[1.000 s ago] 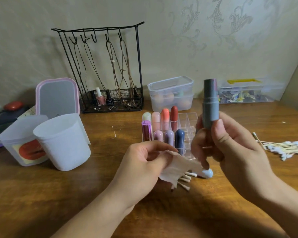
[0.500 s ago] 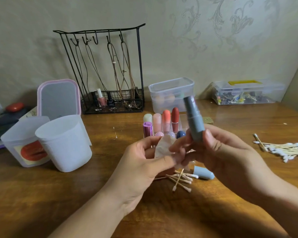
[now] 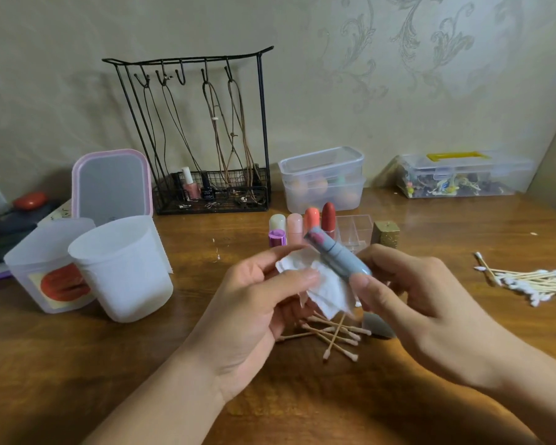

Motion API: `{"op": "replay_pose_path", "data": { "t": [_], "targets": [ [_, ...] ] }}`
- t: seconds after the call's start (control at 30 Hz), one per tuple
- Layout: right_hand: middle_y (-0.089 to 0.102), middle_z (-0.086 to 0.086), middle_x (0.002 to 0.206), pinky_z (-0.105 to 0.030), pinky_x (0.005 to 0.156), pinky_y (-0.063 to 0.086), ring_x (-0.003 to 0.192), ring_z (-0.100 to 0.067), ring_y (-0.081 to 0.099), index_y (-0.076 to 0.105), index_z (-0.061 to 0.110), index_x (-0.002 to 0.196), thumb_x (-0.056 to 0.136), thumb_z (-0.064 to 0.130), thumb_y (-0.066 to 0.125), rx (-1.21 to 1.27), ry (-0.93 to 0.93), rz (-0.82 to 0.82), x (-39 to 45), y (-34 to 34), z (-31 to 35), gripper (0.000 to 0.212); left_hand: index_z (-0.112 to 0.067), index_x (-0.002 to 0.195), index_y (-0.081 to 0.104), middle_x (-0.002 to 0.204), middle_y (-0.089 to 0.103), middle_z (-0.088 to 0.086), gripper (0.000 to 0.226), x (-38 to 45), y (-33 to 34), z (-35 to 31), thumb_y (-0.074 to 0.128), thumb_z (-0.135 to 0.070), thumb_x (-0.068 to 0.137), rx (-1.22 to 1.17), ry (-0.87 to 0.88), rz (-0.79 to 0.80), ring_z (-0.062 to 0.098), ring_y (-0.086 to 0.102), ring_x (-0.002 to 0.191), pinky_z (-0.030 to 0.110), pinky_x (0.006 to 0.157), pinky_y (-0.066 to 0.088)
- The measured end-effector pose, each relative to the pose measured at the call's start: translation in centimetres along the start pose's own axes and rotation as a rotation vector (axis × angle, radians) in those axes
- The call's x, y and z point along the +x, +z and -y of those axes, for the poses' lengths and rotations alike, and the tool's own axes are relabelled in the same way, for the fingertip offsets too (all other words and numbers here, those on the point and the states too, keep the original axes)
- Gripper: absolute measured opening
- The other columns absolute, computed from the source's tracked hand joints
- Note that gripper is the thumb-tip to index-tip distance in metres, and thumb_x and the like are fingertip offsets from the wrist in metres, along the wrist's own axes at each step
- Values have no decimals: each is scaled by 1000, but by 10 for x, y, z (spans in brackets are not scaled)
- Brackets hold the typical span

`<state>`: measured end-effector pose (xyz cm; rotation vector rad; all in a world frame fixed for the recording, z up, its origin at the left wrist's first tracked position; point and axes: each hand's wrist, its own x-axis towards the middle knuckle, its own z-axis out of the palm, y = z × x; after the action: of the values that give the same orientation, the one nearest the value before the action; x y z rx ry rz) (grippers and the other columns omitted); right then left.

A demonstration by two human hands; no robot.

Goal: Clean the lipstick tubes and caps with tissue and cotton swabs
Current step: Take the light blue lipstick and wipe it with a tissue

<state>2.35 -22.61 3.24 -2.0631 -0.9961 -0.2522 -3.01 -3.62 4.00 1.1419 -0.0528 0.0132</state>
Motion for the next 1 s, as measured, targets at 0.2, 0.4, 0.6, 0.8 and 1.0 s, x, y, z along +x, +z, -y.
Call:
{"op": "replay_pose_path", "data": {
  "t": [0.2,0.4,0.6,0.8,1.0],
  "targets": [
    [53,4,67,-36,51,42,57,-13,46,54,24,83,94,59,40,-92,-37,-21,0,-1,4,39,0,99,74,90,67,18,39,-3,-1,3,50,-4,68,-344,-67,141,18,64,70,27,65,56],
    [43,15,62,-33,47,42,54,-11,42,38,33,79,92,55,41,-344,-87,-87,-3,7,12,26,-7,89,77,80,67,11,26,0,4,13,74,-19,66,-271,-4,51,14,62,67,23,59,55],
    [33,16,68,-25,46,30,59,-11,26,31,34,83,93,37,54,-486,-185,-54,-5,11,22,26,-8,98,75,99,71,14,50,3,0,26,91,-29,55,-197,39,16,23,64,87,36,83,50],
    [31,22,67,-13,46,28,53,2,33,25,40,86,95,45,40,-419,-155,7,-7,15,21,19,-6,97,75,105,69,17,47,3,-2,25,89,-29,59,-215,119,57,28,62,99,39,94,46],
    [50,7,71,-24,56,38,61,-8,45,55,20,85,99,42,44,148,-51,127,-8,17,11,28,-7,91,77,105,72,14,39,0,-2,21,87,-30,61,-190,183,103,27,65,109,42,95,52]
  ]
}}
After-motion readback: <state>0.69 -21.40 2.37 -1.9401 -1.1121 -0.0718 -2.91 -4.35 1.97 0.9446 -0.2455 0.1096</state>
